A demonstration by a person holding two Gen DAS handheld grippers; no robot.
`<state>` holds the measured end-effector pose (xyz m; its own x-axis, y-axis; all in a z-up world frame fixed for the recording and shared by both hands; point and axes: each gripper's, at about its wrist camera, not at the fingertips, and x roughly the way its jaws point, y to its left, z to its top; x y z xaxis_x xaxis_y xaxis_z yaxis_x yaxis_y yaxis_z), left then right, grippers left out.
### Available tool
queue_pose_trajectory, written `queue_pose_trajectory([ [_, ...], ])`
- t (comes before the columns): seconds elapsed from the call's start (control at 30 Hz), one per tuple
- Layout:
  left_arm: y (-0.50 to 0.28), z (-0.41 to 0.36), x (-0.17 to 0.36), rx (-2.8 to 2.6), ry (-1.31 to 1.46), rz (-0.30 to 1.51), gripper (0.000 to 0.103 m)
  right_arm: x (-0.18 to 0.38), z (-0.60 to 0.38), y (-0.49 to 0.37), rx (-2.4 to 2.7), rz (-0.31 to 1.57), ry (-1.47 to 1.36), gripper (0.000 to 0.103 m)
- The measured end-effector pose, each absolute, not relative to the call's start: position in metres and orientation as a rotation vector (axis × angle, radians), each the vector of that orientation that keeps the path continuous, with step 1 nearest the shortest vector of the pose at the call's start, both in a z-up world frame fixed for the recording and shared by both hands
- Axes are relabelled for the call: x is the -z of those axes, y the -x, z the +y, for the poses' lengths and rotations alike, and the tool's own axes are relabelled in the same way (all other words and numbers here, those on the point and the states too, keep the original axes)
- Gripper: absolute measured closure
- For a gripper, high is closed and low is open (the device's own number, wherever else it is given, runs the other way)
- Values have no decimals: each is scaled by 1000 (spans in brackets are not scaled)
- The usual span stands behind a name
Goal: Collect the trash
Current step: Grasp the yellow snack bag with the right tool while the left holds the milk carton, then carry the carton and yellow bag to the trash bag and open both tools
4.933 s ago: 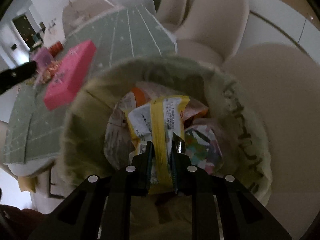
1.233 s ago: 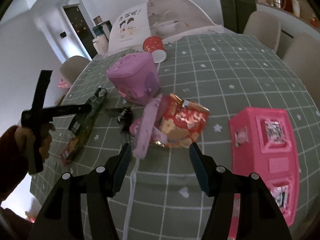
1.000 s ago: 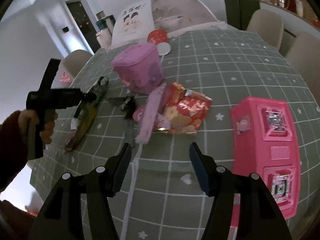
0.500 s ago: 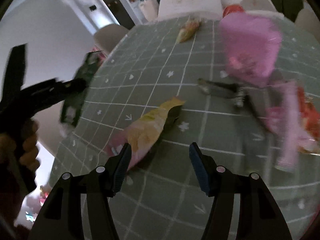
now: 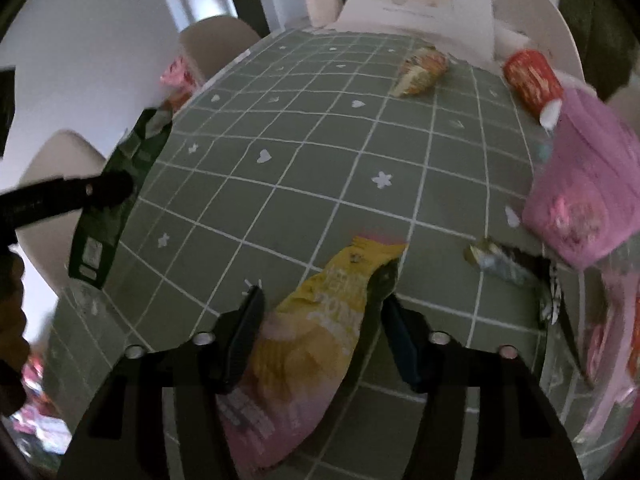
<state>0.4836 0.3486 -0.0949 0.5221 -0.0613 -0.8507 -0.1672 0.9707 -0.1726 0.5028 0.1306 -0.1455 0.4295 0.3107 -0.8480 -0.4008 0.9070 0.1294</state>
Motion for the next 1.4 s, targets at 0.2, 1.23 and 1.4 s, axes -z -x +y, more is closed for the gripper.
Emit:
queue_pose_trajectory([
  [0.2, -485, 346, 95, -13, 277, 1020, 53, 125, 114, -483, -475, 1024, 128, 95],
  [1.23, -342, -62, 26, 431, 107, 936, 53, 10, -274, -258, -28, 763, 27, 95],
  [1.4, -323, -126, 25, 470, 99, 941, 53, 15, -320, -235, 13, 770, 40, 95],
])
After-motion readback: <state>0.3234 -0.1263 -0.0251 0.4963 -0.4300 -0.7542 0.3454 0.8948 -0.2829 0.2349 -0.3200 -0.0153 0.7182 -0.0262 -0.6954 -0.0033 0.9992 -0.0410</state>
